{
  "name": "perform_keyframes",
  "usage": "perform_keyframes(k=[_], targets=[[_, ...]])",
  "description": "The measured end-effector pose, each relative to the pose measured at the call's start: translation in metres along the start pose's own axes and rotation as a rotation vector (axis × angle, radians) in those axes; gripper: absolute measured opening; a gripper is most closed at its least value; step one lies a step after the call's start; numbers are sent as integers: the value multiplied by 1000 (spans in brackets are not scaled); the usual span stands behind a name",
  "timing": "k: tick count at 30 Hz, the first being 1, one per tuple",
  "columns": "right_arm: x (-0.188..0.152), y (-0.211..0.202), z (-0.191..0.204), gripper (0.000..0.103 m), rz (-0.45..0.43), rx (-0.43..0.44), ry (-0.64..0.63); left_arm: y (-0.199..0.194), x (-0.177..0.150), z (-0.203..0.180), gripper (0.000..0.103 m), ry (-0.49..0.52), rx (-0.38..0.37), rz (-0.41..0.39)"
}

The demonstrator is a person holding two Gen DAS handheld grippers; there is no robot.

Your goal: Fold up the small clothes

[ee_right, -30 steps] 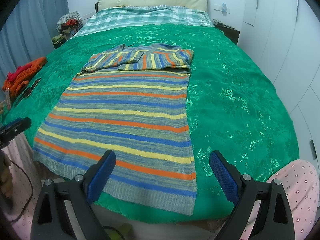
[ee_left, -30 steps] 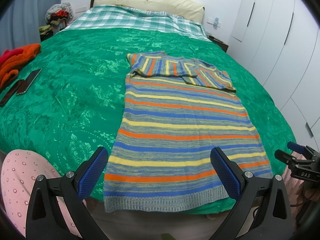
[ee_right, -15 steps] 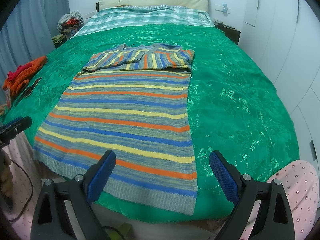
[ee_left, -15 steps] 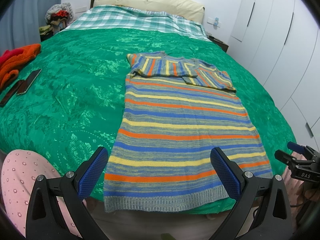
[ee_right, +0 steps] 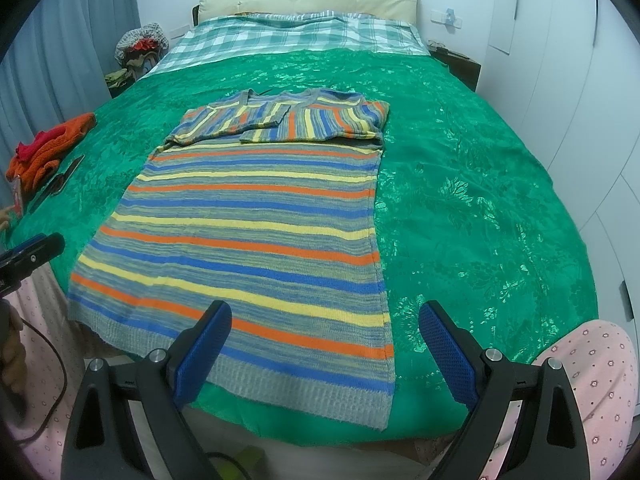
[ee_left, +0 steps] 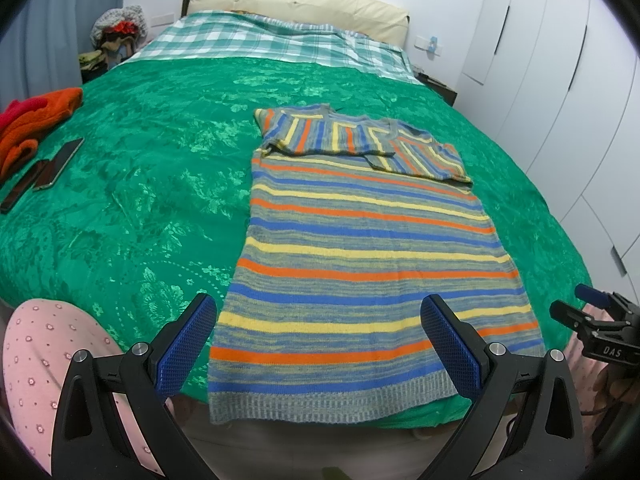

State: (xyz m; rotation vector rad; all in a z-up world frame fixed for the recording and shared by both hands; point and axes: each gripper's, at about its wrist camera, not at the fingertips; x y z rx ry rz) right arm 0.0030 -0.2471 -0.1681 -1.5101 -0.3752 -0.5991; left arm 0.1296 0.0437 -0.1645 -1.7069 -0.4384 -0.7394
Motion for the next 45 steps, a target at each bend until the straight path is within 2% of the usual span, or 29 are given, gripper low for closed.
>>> perform_keyframes(k=[23, 45], targets=[[1, -13, 3, 94, -30, 13, 0, -9, 1, -3, 102, 8, 3, -18], [1, -24, 25, 94, -18, 3, -27, -19, 1, 16, 102, -49, -50, -39]])
Point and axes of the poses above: each gripper's, at about its wrist camera, not at the fingertips, and y roughly the way its jaws point, z to its left, x to its top, and after that the axes turned 5 degrees about y, right-handed
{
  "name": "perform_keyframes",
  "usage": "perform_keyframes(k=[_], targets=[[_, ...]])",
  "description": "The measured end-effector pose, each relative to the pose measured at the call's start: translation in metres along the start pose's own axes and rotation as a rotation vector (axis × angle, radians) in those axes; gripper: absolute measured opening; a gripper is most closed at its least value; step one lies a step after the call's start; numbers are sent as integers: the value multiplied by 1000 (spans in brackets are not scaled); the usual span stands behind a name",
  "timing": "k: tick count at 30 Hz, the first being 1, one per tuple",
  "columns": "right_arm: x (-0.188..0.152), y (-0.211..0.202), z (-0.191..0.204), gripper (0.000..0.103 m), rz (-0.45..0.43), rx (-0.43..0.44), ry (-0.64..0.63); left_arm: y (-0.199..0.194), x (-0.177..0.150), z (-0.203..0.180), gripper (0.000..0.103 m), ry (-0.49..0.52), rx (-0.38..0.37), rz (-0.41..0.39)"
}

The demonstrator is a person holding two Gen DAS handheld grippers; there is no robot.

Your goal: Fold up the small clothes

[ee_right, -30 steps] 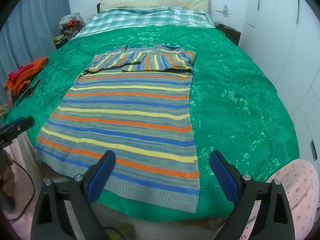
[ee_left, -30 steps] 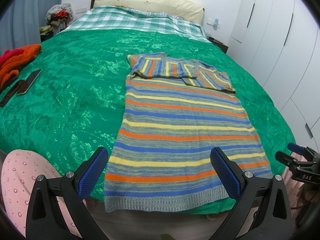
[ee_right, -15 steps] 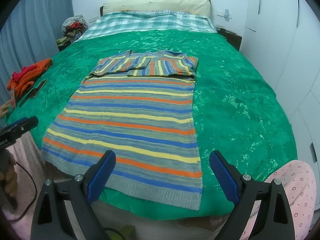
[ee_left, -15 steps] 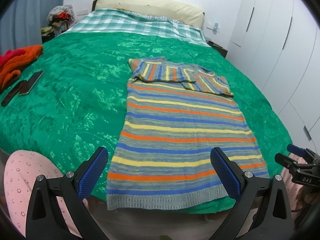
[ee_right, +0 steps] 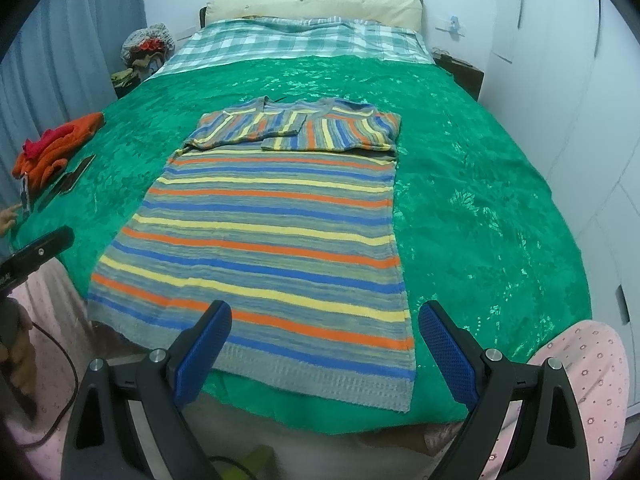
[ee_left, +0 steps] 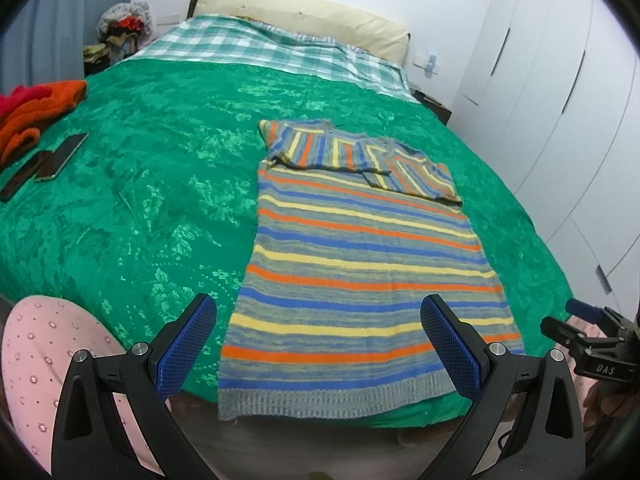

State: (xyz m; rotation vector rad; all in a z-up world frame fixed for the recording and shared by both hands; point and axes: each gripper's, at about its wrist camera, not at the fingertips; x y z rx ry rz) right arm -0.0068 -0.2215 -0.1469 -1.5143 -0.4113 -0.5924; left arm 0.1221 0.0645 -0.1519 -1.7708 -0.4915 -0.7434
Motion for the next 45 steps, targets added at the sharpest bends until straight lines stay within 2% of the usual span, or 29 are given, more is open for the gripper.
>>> perform_keyframes(k=[6, 8, 11, 15, 19, 21, 22, 23, 24, 25, 26, 27, 28, 29, 31, 33, 35, 37, 39, 41, 42, 45], targets=[[3, -12, 2, 94, -31, -3, -8, 4, -2, 1, 102, -1, 5, 40], [10, -17, -6, 94, -44, 3, 8, 8, -3, 7, 102, -24, 19, 77], [27, -21, -29, 94, -31, 10, 52, 24, -12, 31, 102, -134, 43, 204], [40, 7, -75, 96, 161, 81, 109, 44, -27, 42, 101, -196, 42, 337], [19, 57, -100, 96, 384, 165, 140, 68, -41, 31, 98, -161, 61, 459], [4, 80, -103, 95, 478, 233, 172, 76, -46, 28, 84, -150, 77, 508], [-2, 89, -104, 95, 502, 265, 195, 81, -48, 28, 74, -151, 79, 534], [-5, 96, -104, 95, 516, 285, 218, 86, -52, 29, 68, -162, 68, 570], [-9, 103, -105, 90, 531, 298, 238, 89, -55, 30, 64, -177, 52, 591], [-14, 110, -103, 84, 560, 306, 241, 90, -56, 31, 51, -183, 43, 606], [-19, 116, -101, 79, 593, 301, 229, 93, -58, 29, 27, -182, 31, 634], [-24, 120, -97, 61, 628, 290, 194, 96, -61, 27, 10, -171, 20, 667], [-27, 122, -95, 20, 642, 291, 168, 97, -62, 25, 6, -162, 13, 681], [-28, 122, -95, 7, 650, 308, 160, 95, -61, 22, 5, -145, 14, 679], [-21, 114, -101, 6, 621, 349, 192, 88, -56, 19, 4, -141, -9, 671], [-3, 102, -110, 6, 556, 382, 231, 72, -35, 20, 4, -161, -72, 612], [24, 91, -120, 6, 478, 436, 287, 60, 0, 25, 4, -192, -140, 527], [51, 88, -125, 6, 406, 469, 316, 61, 34, 30, 4, -197, -164, 451], [88, 94, -127, 6, 321, 493, 329, 76, 82, 39, 4, -206, -181, 355], [123, 105, -128, 6, 250, 490, 330, 99, 121, 43, 4, -190, -165, 288], [147, 116, -129, 6, 205, 488, 332, 113, 136, 45, 4, -184, -163, 275], [200, 156, -128, 6, 150, 483, 365, 169, 181, 55, 4, -191, -157, 264]])
Point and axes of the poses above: each gripper's, at about its wrist camera, not at the fingertips, and y roughly the way its jaws point, z to its left, x to its top, and after that the axes turned 5 degrees about y, right-handed
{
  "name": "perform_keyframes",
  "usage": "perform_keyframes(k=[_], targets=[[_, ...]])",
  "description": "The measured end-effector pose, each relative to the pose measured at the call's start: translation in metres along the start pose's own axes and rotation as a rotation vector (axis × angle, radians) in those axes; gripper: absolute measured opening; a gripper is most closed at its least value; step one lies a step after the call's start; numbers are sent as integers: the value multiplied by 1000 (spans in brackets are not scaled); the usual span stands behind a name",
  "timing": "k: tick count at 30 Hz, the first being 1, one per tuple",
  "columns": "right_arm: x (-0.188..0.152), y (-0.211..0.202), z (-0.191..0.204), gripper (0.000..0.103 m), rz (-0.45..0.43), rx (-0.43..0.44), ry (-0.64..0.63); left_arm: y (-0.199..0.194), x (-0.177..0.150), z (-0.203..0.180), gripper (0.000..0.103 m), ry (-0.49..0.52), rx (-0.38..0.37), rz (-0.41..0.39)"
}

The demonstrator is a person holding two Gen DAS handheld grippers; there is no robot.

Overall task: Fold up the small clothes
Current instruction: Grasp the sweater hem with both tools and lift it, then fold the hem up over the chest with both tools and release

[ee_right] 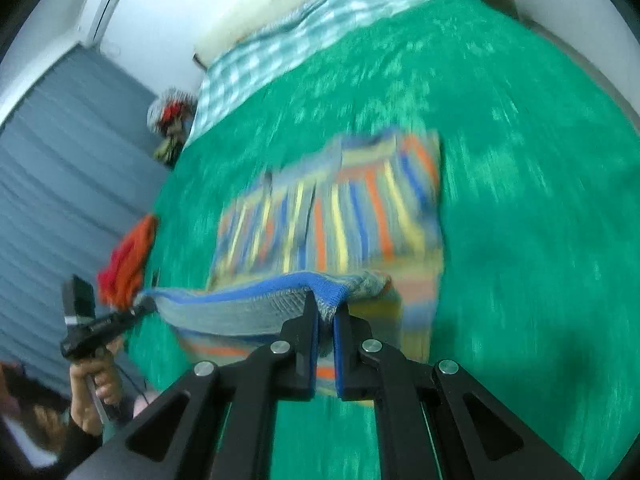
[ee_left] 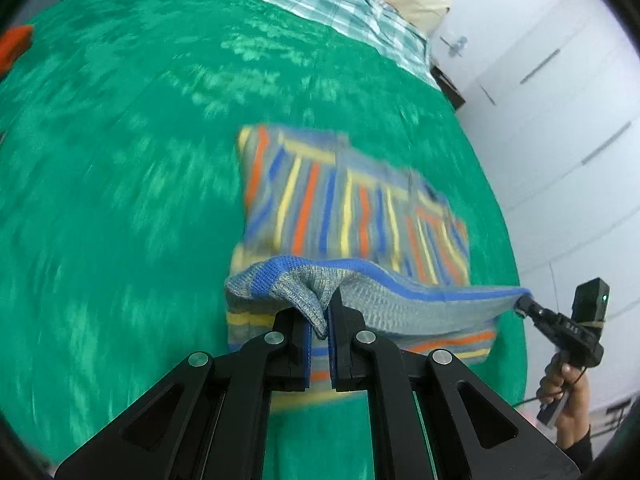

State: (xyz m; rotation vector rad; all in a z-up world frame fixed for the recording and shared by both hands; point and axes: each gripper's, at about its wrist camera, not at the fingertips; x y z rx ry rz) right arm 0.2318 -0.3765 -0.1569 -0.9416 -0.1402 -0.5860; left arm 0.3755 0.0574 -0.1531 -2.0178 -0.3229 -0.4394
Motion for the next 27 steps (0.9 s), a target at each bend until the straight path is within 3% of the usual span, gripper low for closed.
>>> perform_keyframes(k=[3, 9, 12, 13, 14, 15, 16, 19, 22, 24, 27], targets=[[57, 46, -14, 6, -2, -7, 45, 43, 45, 4, 4, 7, 35, 11], [119, 114, -52, 6, 41, 4, 155, 117, 105, 17, 9, 22, 89, 97], [139, 135, -82, 12, -30, 40, 246, 143, 137, 32, 35, -23, 159, 66], [145, 137, -89, 21, -57, 37, 274, 146, 146, 37, 50, -49, 182, 43], [148, 138, -96, 29, -80, 35, 306, 147, 153, 42, 60, -76, 200, 18], [153, 136, -101, 38, -107, 29, 332, 145, 157, 48, 61, -103, 213, -9], [155, 133, -103, 38, -124, 24, 328, 142, 159, 51, 61, -117, 217, -26], [158, 116, -87, 38, -150, -25, 213, 127, 146, 48, 61, -81, 203, -54], [140, 99, -46, 38, -102, -66, -1, 105, 104, 21, 65, 82, 201, -66], [115, 94, -15, 38, -56, -45, -142, 91, 58, -5, 72, 220, 176, -63], [60, 90, 22, 42, 40, 16, -355, 90, -13, -22, 83, 333, 196, -7]])
Point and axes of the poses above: each gripper's, at about its wrist camera, not at the fingertips, and y roughly the way its jaws point, z to its left, x to its top, and after that the axes turned 5 degrees about y, right-handed
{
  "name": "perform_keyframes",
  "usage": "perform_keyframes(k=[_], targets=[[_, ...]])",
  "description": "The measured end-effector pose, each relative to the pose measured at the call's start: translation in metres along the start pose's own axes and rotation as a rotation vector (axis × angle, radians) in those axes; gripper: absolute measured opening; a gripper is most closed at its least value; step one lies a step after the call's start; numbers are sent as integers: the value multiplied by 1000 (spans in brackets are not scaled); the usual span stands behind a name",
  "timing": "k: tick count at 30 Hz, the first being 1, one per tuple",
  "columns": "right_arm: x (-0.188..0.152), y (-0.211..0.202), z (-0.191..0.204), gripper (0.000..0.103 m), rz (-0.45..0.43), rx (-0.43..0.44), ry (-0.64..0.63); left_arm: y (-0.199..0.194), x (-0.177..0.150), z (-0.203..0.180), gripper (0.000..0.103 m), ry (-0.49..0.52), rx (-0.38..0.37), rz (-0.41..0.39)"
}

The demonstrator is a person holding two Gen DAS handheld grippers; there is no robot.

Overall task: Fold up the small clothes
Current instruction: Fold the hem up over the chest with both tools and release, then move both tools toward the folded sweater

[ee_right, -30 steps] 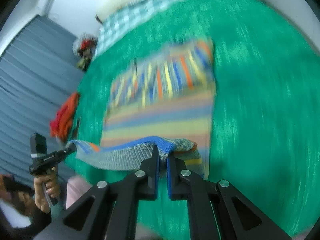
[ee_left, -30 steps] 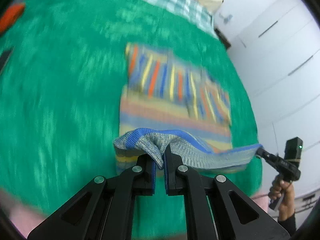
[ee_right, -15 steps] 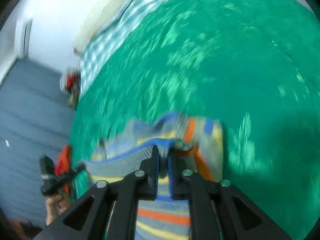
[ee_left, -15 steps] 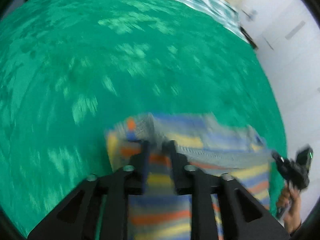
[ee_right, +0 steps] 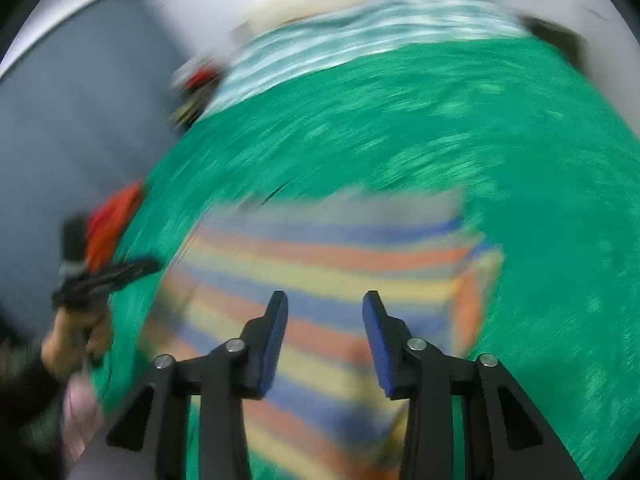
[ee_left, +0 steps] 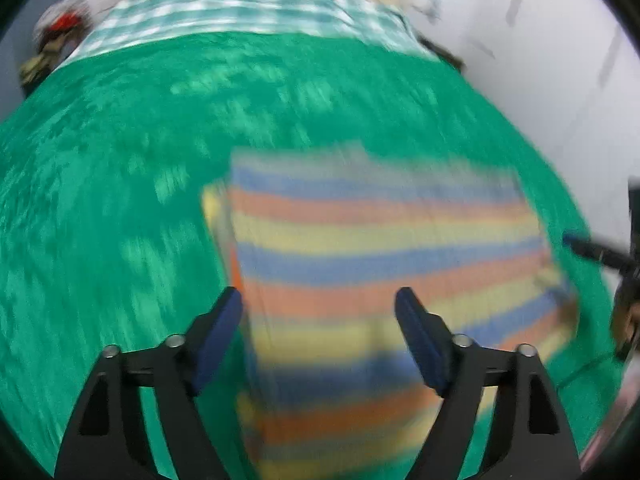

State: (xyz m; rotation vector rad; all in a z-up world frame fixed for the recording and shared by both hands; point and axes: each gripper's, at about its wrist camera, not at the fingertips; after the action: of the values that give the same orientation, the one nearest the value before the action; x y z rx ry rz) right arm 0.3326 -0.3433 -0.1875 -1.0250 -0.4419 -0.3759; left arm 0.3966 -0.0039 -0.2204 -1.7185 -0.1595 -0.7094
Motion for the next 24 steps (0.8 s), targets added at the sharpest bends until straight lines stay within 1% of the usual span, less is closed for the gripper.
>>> perform_keyframes(k=[1, 2, 3, 4, 5, 6, 7, 8, 9, 11, 12, 13, 14, 17, 19, 22, 24], targets=[[-18, 4, 8, 43, 41, -4, -46, 3, -12, -3, 83, 10, 13, 30], [-38, 10, 9, 43, 98, -51, -72, 10, -35, -4, 83, 11, 51, 90], [-54, 17, 1, 43, 147, -113, -74, 11, -49, 0, 83, 3, 85, 118], [-71, 19, -10, 43, 192, -201, -66, 8, -61, 4, 83, -11, 109, 124], [-85, 13, -21, 40, 201, -258, -48, -6, -76, 12, 83, -49, 122, 100], [-95, -1, -29, 41, 174, -268, -14, -16, -84, 16, 84, -84, 126, 88], [-103, -15, -35, 46, 157, -289, 22, -26, -91, 21, 86, -120, 129, 78], [-111, -34, -39, 47, 126, -319, 71, -37, -99, 22, 87, -155, 126, 63], [-117, -48, -38, 48, 102, -337, 97, -52, -108, 23, 87, -187, 110, 30], [-131, -72, -36, 52, 59, -347, 129, -66, -119, 16, 91, -207, 105, -13], [-141, -87, -31, 55, 34, -349, 148, -74, -127, 10, 91, -220, 108, -49], [-150, -96, -29, 59, 9, -350, 166, -77, -131, 5, 93, -226, 107, -72], [-156, -102, -22, 61, -12, -348, 178, -78, -132, -2, 93, -226, 106, -84], [-174, -116, 4, 65, -73, -351, 197, -72, -139, -10, 93, -193, 122, -84], [-175, -110, 15, 67, -79, -348, 202, -75, -141, -18, 93, -155, 138, -83], [-188, -99, 34, 67, -83, -336, 213, -73, -145, -30, 93, -75, 157, -77], [-194, -89, 39, 67, -87, -338, 222, -74, -148, -35, 93, -34, 170, -78]])
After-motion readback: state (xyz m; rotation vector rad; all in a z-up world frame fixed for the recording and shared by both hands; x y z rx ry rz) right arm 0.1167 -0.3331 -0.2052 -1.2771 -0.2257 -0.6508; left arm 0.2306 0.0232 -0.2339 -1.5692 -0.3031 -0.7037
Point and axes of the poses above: each gripper's, at about its wrist camera, not at the fingertips, and y roughly the way its jaws point, z to its left, x to its top, and after that the axes turned 5 degrees about y, right-handed
